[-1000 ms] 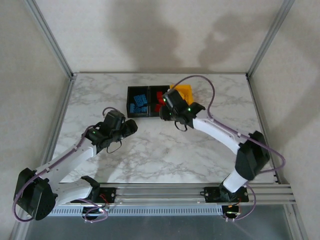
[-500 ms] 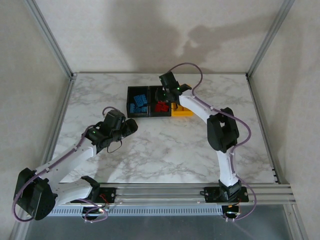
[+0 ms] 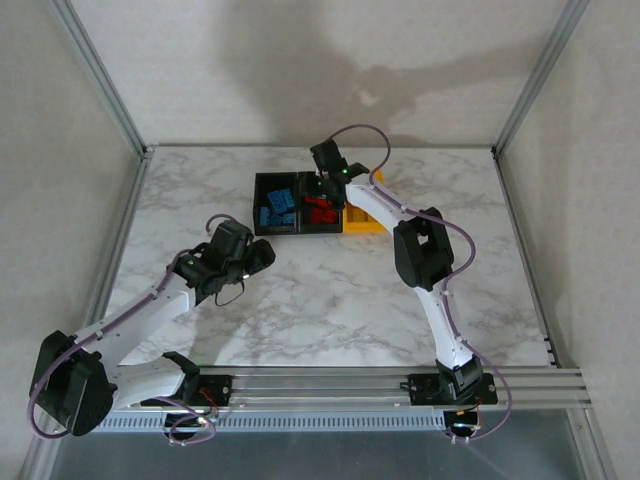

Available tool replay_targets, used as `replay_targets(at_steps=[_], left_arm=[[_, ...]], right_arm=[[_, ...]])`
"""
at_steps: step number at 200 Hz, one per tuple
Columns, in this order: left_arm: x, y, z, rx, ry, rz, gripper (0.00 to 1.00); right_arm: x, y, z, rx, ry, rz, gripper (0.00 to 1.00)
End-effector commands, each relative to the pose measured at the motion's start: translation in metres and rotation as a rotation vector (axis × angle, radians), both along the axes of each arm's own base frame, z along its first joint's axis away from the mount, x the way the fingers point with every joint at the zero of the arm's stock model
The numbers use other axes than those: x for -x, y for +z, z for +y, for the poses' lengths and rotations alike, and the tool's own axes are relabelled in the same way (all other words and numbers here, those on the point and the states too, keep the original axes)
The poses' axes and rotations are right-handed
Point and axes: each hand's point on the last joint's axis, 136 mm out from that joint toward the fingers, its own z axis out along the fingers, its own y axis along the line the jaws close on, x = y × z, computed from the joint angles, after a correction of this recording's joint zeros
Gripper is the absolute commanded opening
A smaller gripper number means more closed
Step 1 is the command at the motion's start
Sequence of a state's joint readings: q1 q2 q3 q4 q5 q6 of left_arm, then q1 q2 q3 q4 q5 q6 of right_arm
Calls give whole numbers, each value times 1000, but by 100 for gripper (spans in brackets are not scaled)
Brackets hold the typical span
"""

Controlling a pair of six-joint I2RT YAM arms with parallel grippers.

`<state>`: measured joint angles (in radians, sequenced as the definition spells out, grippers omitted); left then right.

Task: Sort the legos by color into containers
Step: Place the lego in the container.

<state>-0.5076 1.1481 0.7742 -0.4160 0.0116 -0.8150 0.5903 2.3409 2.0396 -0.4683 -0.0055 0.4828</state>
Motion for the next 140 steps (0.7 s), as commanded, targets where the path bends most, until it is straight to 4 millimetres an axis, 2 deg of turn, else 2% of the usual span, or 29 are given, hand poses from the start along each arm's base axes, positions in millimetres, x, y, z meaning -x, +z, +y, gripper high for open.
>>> replay_targets(at_steps=[1, 40, 62, 80, 91, 111, 140], left_arm=[[1, 0, 4, -31, 7, 3, 75], [3, -2, 7, -52, 7, 11, 75], [2, -1, 8, -57, 12, 9, 75], [2, 0, 9, -64, 20, 7, 75], [1, 2, 12, -73, 33, 4, 75], [0, 5, 22, -108, 68, -1, 76], [-4, 8, 39, -161, 112, 4, 77]], right_arm=[[-5, -2, 1, -10, 3, 8, 39], [-5, -5, 2, -16, 1, 13, 42], [-5, 0, 3, -24, 2, 5, 49], [-5, 7, 2, -26, 0, -2, 49], [-5, 15, 1, -28, 0, -15, 49], [1, 43, -1, -46, 7, -60, 49], [23, 88, -8, -90, 31, -139, 50]])
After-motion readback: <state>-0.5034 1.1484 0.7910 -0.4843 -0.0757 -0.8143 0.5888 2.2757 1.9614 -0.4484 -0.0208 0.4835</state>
